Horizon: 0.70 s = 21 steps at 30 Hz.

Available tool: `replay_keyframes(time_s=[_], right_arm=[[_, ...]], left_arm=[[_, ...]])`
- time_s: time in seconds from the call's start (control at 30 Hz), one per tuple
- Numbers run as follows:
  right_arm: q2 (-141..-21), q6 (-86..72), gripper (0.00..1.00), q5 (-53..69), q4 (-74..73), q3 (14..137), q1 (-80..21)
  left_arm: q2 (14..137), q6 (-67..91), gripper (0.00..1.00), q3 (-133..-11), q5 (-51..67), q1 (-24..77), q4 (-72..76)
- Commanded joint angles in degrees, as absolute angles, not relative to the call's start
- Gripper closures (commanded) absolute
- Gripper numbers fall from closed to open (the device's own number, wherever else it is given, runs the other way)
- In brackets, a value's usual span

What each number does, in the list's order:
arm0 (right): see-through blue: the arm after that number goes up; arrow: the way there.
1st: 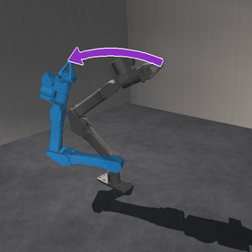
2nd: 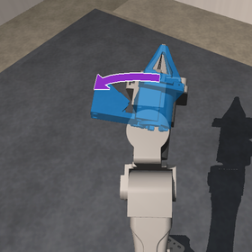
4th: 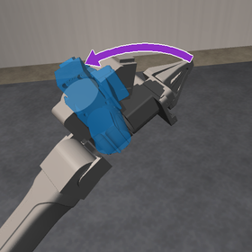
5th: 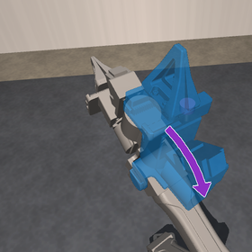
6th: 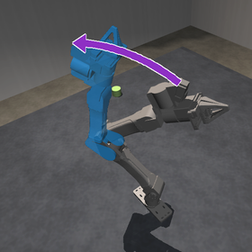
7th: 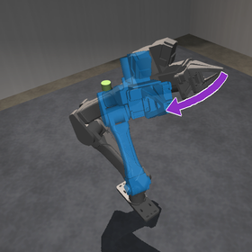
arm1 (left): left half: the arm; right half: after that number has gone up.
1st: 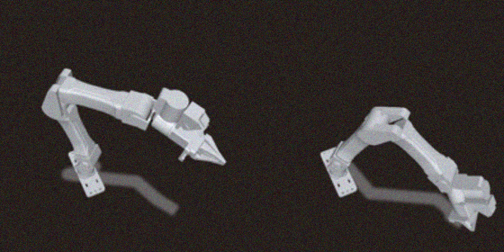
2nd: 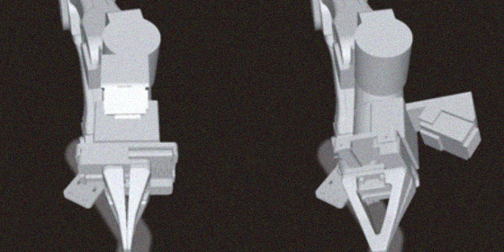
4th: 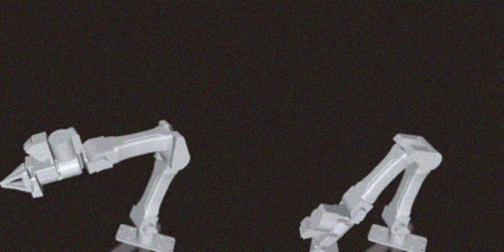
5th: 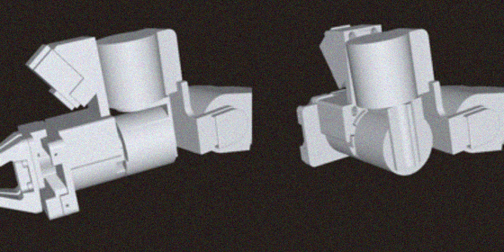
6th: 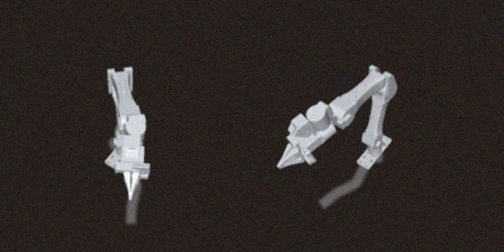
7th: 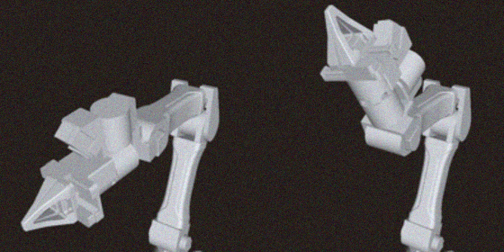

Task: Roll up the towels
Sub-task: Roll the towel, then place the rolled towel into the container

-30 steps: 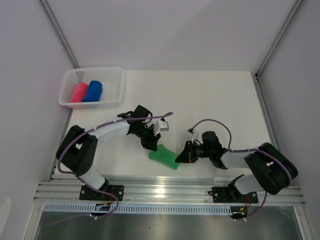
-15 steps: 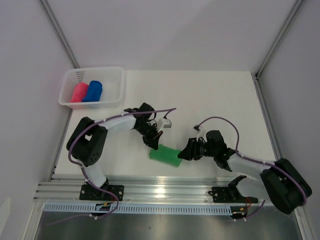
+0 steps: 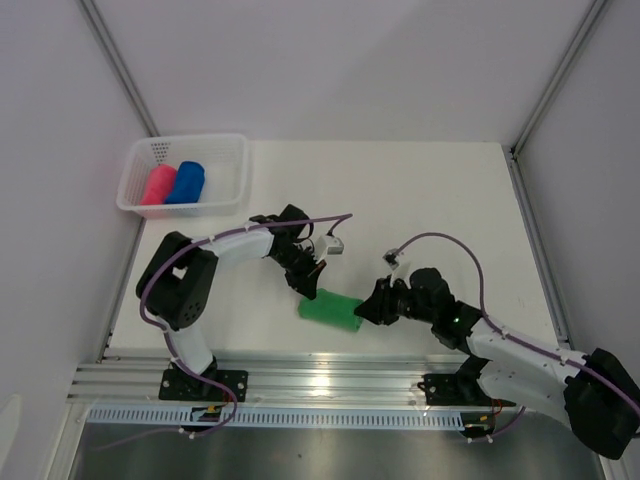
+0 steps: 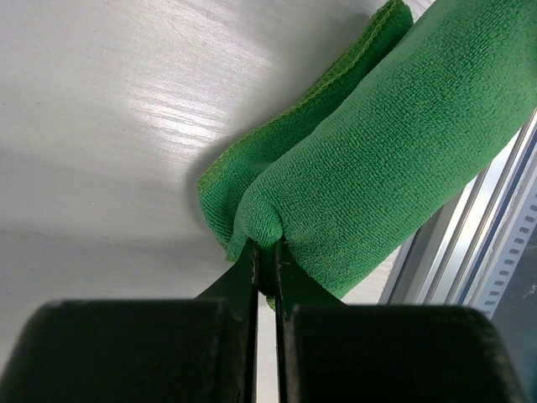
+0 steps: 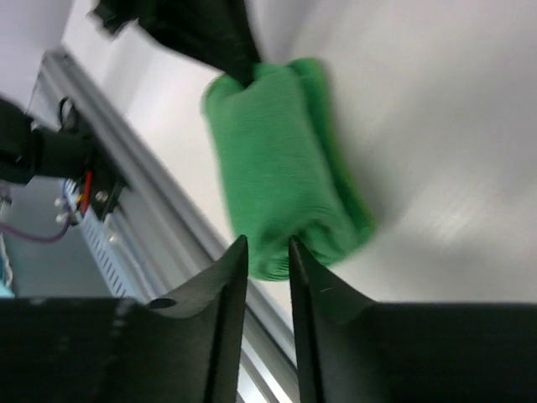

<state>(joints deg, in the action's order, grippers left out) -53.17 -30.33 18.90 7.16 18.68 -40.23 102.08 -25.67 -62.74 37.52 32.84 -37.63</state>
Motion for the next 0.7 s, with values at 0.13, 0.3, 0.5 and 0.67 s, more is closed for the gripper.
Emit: replay_keyframes(time_s=[0.13,0.3,0.5,0.67], right_arm=[[-62.83,-34.80,0.82,15.38,24.16,23.20,-50.36],[-71.79,-36.91,0.83,15.03,31.53,24.08,-51.15],[-76.02,-39.46,0.86,10.55,34.63,23.38,-48.96],[-77.69,-42.88,0.87,8.53,38.57,19.26,-47.11]], left_arm=[[104.33,-25.75,0.99,-62.23,33.75,33.22,-39.29],[104.15,-25.75,0.99,-62.49,33.31,33.22,-39.02],[103.89,-25.84,0.97,-63.02,32.52,33.14,-39.11],[102.83,-25.93,0.89,-63.19,31.91,33.13,-39.11]])
